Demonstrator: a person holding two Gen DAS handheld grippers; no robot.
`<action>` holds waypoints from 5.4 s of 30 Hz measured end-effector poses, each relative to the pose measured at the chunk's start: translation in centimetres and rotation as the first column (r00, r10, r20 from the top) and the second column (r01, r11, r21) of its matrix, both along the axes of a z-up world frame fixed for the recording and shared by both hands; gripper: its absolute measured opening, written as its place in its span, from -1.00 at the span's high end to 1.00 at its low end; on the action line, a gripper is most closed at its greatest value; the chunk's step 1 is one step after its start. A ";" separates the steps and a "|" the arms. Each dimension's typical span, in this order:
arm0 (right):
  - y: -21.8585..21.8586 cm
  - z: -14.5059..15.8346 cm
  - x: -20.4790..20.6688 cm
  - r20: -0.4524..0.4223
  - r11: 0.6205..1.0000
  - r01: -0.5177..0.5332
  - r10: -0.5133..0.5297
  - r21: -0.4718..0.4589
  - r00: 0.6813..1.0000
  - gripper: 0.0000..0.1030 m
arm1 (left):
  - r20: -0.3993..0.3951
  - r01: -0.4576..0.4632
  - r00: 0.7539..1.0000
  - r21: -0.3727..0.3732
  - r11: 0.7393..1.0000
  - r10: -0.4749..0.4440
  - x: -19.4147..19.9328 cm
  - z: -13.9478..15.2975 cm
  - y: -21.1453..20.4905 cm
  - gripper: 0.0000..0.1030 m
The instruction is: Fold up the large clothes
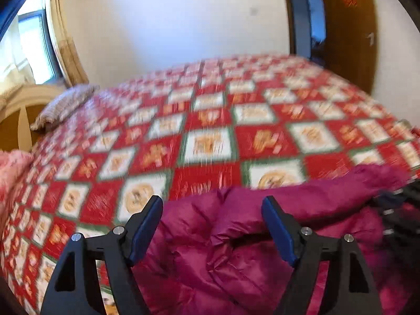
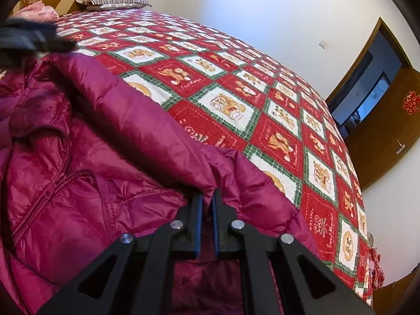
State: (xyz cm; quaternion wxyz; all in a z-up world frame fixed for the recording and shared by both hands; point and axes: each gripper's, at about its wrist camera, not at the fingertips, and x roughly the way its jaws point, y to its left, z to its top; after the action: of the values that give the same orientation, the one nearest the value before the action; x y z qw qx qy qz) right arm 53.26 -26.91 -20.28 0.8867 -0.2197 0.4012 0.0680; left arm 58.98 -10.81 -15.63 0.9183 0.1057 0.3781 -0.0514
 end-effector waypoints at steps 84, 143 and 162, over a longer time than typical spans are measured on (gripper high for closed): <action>-6.2 1.9 -29.6 -0.142 0.893 0.306 -0.273 0.331 0.951 -0.68 | -0.125 -0.057 0.991 -0.109 0.992 0.043 -32.5 -2.4 17.4 -0.63; -5.0 8.3 -46.8 -0.151 0.757 0.241 -0.188 0.608 0.970 -0.58 | 0.149 0.170 0.978 -0.162 0.972 -0.147 -51.6 8.8 19.6 0.94; -2.1 4.1 -46.8 -0.272 0.786 0.259 -0.120 0.561 0.955 0.88 | 0.062 0.125 0.991 -0.149 0.981 -0.117 -51.5 3.7 20.8 0.94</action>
State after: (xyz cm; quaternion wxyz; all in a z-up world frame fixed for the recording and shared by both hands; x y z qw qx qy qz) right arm 6.47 -29.01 -16.15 0.8625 0.1176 0.4764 0.1237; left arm 7.48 10.00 -11.91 0.9286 0.0594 0.3414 -0.1328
